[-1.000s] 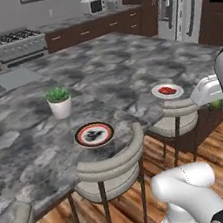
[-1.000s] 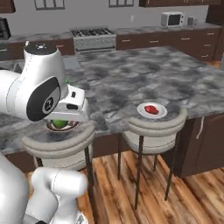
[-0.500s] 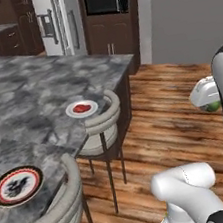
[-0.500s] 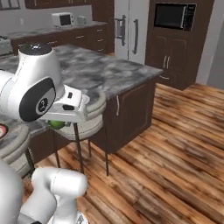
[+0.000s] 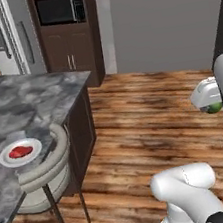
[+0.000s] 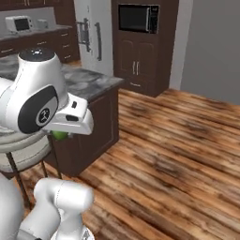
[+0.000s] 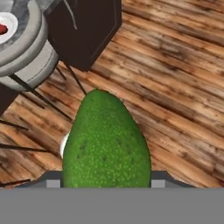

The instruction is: Transport the steak and avocado to the fridge. Place the steak on the rack containing meat and place the avocado on the rack containing the vegetable, ensuring meats and vegetables are on different racks.

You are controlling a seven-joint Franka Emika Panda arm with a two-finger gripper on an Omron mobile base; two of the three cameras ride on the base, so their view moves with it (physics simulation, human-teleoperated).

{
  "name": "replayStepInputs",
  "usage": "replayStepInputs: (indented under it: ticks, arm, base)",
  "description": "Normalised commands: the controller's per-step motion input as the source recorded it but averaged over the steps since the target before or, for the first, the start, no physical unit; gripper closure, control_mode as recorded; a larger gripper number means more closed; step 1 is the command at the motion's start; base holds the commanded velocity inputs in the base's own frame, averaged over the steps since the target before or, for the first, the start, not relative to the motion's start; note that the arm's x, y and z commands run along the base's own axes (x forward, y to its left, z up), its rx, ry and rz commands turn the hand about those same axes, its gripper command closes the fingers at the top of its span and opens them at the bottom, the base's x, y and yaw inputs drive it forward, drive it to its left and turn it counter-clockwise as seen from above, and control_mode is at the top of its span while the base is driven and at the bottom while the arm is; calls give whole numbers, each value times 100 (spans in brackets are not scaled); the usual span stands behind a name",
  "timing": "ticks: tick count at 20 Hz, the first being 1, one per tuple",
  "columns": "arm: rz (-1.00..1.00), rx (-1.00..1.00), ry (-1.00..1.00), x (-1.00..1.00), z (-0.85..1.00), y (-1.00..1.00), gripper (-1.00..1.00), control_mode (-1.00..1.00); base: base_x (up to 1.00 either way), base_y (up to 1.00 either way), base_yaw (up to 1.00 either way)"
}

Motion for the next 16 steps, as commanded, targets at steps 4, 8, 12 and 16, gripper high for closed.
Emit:
replayStepInputs:
  ticks: [4, 8, 12, 16]
  arm:
    - [0, 0, 0, 0, 0, 0, 100, 100]
    - [0, 0, 0, 0, 0, 0, 100, 100]
    - [0, 0, 0, 0, 0, 0, 100, 100]
    - [0, 0, 0, 0, 0, 0, 100, 100]
  base:
    - [100, -94, -27]
    - [100, -76, -25]
    - [100, -9, -25]
    - [100, 0, -17]
